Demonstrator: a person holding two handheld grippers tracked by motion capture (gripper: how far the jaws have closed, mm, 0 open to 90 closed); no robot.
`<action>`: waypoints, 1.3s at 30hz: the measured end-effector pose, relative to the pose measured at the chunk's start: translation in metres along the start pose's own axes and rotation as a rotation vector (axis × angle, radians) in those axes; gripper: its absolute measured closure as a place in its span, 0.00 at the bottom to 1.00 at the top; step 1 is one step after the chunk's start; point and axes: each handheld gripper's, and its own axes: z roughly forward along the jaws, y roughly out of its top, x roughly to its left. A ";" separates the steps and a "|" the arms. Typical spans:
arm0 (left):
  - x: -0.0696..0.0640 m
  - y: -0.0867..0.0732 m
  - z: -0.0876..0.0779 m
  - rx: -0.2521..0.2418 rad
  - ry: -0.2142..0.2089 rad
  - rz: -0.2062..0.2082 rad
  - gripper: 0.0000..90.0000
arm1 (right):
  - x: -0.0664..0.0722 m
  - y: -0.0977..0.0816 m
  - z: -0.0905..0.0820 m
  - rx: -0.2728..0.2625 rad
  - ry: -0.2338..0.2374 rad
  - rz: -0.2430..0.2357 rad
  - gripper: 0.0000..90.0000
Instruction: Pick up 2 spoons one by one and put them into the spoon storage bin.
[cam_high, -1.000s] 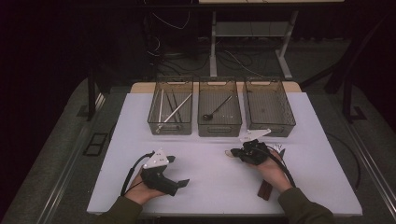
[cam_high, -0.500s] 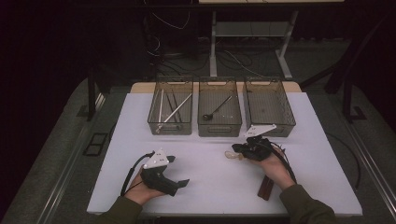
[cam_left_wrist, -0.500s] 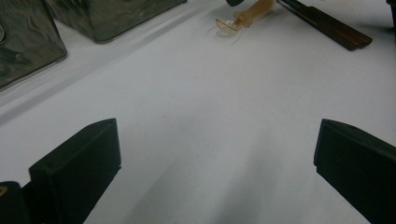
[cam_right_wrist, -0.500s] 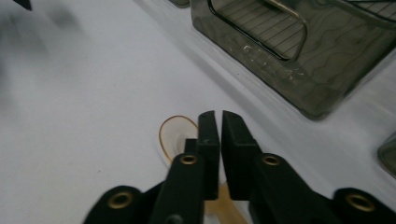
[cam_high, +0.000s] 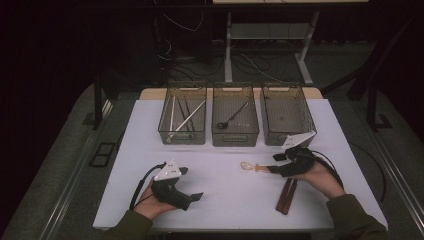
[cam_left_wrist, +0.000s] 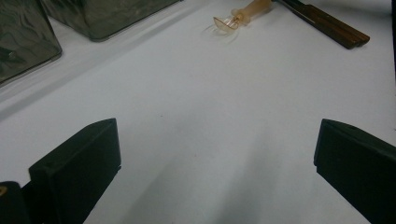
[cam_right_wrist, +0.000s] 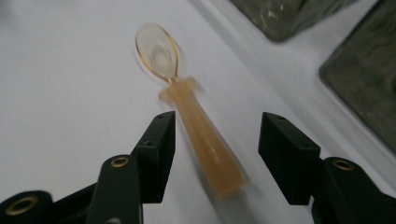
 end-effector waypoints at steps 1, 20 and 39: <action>0.000 0.000 0.000 0.001 -0.001 0.000 0.00 | -0.002 -0.003 0.001 0.011 0.003 -0.002 0.51; -0.001 0.000 0.001 0.005 -0.010 0.006 0.00 | 0.002 -0.002 0.013 0.107 0.009 -0.110 0.72; 0.001 -0.002 0.001 0.002 -0.022 0.006 0.00 | 0.004 0.000 0.010 0.126 0.011 -0.097 0.82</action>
